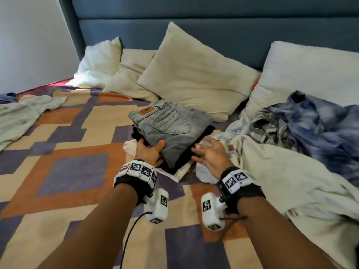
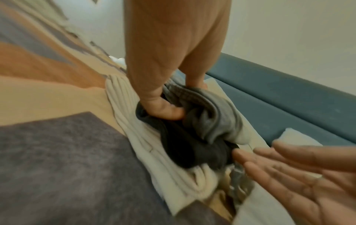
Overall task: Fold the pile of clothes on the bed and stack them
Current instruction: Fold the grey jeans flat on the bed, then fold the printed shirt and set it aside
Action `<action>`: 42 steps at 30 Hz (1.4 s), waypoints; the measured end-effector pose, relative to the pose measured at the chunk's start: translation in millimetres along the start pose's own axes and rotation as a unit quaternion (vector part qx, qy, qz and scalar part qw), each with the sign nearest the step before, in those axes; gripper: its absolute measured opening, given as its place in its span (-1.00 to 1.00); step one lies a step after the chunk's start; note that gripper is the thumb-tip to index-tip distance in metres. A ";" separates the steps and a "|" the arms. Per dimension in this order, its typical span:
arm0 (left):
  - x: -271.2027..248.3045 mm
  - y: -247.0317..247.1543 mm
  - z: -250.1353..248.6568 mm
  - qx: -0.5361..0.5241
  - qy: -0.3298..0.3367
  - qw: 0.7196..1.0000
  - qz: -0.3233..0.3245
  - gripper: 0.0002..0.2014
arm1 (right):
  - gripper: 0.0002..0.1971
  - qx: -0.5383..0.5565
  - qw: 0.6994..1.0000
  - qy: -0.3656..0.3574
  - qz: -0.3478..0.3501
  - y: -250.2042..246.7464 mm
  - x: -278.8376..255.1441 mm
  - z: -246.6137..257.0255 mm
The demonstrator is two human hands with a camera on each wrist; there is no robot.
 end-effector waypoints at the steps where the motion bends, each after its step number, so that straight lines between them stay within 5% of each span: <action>1: -4.3 -2.9 0.8 0.029 0.016 0.999 -0.033 -0.49 | -0.59 -0.045 0.999 -0.007 0.006 -9.6 -10.9 1.9; 3: -22.1 -5.5 1.6 0.144 0.069 0.980 -0.121 -0.41 | -0.72 -0.147 0.988 -0.040 0.024 -36.3 -33.9 6.8; 6: -70.0 -0.3 3.8 0.270 0.191 0.922 -0.203 -0.61 | -0.84 -0.244 0.965 -0.093 0.034 -88.3 -66.1 13.2; 9: -127.6 25.8 19.1 0.264 0.348 0.894 -0.104 -0.76 | -0.77 -0.259 0.959 -0.118 -0.013 -149.5 -95.8 27.6; 13: -194.7 81.7 62.2 0.325 0.451 0.828 0.073 -0.78 | -0.71 -0.330 0.913 -0.221 -0.099 -225.9 -125.6 46.6; 18: -245.3 145.0 82.2 0.370 0.480 0.782 0.148 -0.40 | -0.89 -0.449 0.810 -0.286 -0.245 -300.0 -139.6 83.1; 23: -237.0 197.0 91.0 0.470 0.430 0.735 0.231 0.03 | -0.87 -0.490 0.751 -0.340 -0.284 -323.3 -112.9 126.4; 26: -215.0 205.1 116.4 0.473 0.351 0.762 0.268 0.15 | -0.77 -0.555 0.723 -0.298 -0.283 -329.6 -80.5 140.1; 32: -188.2 191.2 161.2 0.436 0.304 0.812 0.242 0.07 | -0.52 -0.580 0.771 -0.137 -0.224 -335.3 -24.6 133.5; 38: -202.2 185.2 152.3 0.427 0.282 0.821 0.254 0.06 | -0.62 -0.463 0.830 -0.205 -0.233 -328.5 -58.2 143.5; 40: -211.3 175.7 151.7 0.431 0.276 0.815 0.272 0.07 | -0.64 -0.484 0.804 -0.225 -0.261 -333.8 -88.2 153.3; 42: -218.5 162.0 154.3 0.439 0.279 0.804 0.288 0.08 | -0.52 -0.567 0.744 -0.169 -0.310 -341.1 -129.6 158.4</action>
Point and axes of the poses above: each hand's wrist, its own x-axis towards the middle knuckle, its own y-axis out of the palm, z = x × y, the point moved 2 cm from there along x, towards the middle knuckle, and after that the axes turned 9 degrees about -z, right-handed, at the moved point
